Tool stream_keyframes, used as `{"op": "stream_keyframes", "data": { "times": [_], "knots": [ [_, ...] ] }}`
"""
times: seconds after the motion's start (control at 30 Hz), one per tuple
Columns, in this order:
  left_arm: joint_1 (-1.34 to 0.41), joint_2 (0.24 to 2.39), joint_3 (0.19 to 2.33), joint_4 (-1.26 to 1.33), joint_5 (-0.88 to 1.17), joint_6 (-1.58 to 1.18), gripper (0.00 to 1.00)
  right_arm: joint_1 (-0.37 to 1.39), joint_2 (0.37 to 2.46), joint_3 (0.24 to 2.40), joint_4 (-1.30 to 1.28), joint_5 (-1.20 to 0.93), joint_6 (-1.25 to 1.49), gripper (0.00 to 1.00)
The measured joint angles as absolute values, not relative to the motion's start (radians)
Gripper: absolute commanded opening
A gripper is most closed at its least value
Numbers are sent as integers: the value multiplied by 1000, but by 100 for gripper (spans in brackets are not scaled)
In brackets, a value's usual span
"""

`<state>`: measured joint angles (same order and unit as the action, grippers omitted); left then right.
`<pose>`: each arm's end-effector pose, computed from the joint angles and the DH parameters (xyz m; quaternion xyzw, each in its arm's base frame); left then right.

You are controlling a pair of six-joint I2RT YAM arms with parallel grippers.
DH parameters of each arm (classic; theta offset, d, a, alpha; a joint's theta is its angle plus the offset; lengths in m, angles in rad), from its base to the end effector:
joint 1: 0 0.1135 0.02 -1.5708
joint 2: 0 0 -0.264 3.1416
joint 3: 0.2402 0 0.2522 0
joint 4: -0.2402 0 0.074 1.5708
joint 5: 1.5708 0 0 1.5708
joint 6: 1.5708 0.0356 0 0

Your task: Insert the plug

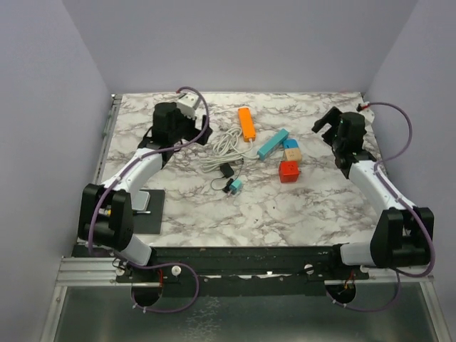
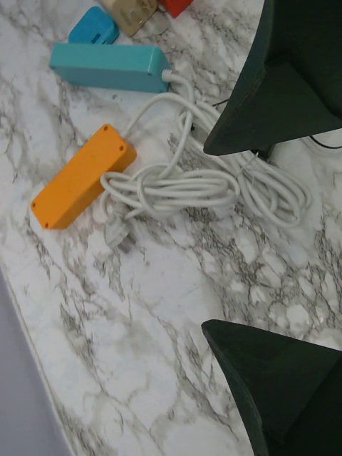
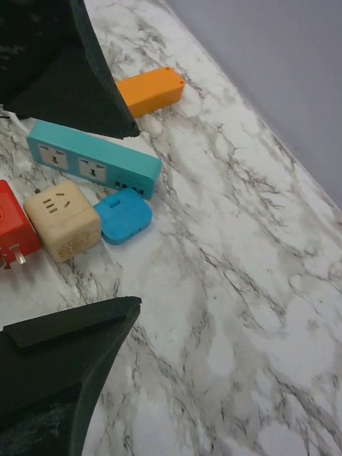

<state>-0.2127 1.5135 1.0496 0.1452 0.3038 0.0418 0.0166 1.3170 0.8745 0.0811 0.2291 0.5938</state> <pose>0.3431 -0.0850 0.2873 0.1896 0.7833 -0.1716 0.5666 0.3025 -0.0031 0.2799 0.2949 0.7650 0.0800 0.5669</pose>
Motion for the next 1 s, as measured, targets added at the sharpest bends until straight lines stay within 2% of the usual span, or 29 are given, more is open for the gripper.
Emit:
{"op": "stream_keyframes", "data": {
  "times": [0.13,0.5,0.83,1.0],
  "knots": [
    [-316,1593,1143,35,302,65,99,90,1438,1022,-75,232,580,100],
    [-455,1916,1425,-116,235,122,99,279,1561,1142,-219,257,550,100],
    [-468,2061,1599,-167,165,120,98,473,1852,1498,-347,358,649,98],
    [-435,2111,1647,-167,168,87,99,487,1954,1560,-411,377,715,94]
  ]
}}
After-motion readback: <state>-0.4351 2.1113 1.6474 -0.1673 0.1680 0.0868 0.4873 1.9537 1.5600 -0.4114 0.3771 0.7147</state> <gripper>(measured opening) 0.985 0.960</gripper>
